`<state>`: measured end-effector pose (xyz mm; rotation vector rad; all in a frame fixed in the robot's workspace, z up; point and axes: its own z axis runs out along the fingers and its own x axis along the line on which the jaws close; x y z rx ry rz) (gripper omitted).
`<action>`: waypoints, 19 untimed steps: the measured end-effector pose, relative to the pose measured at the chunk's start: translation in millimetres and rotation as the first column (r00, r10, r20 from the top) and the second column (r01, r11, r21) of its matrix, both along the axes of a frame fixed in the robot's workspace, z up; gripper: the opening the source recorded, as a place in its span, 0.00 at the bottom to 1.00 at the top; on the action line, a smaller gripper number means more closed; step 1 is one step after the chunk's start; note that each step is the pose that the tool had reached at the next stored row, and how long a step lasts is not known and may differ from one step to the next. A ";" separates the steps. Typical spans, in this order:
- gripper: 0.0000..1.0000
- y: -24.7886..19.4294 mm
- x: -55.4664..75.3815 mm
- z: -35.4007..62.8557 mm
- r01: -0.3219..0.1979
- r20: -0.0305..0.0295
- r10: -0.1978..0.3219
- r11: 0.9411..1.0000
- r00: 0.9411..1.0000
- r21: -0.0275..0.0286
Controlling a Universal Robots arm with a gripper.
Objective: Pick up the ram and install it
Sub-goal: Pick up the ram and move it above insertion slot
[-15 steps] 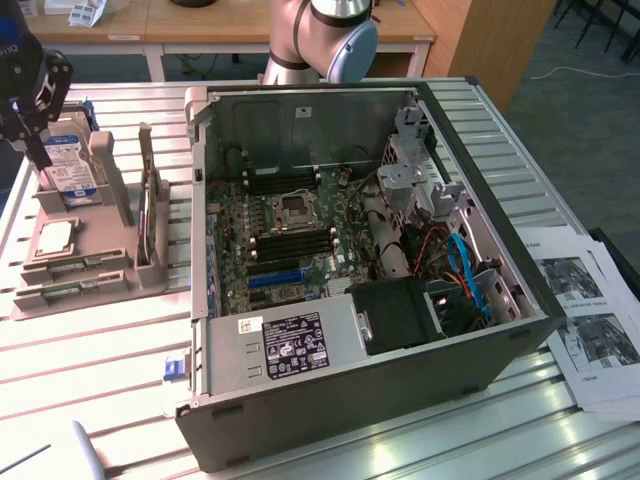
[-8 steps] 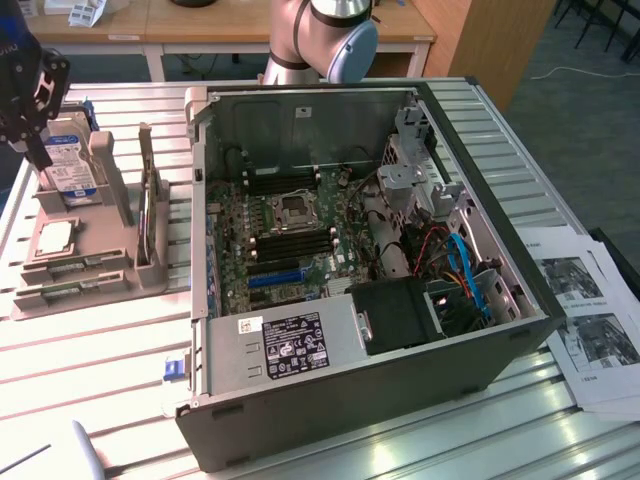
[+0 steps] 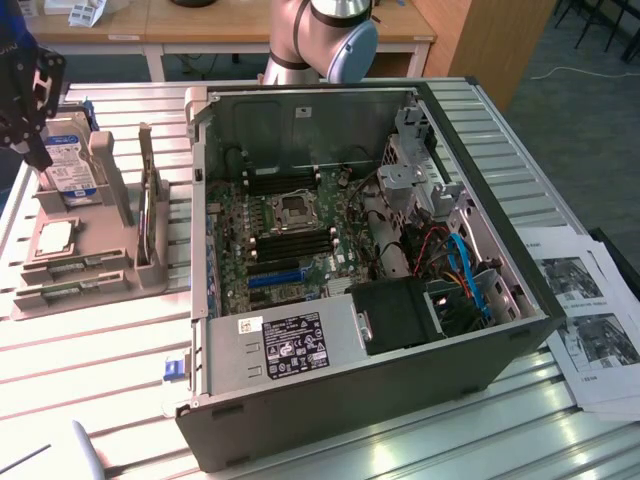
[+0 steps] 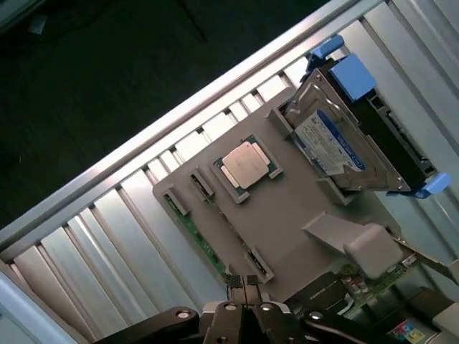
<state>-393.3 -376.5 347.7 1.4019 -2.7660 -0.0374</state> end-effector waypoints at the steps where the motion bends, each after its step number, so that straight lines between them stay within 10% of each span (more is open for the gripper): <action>1: 0.10 0.0 0.0 0.0 -0.018 0.000 0.018 1.000 1.000 0.000; 10: 0.10 0.0 0.0 0.0 -0.181 0.000 0.181 0.984 0.984 0.000; 19: 0.10 0.0 0.0 0.0 -0.339 0.000 0.339 0.941 0.941 0.000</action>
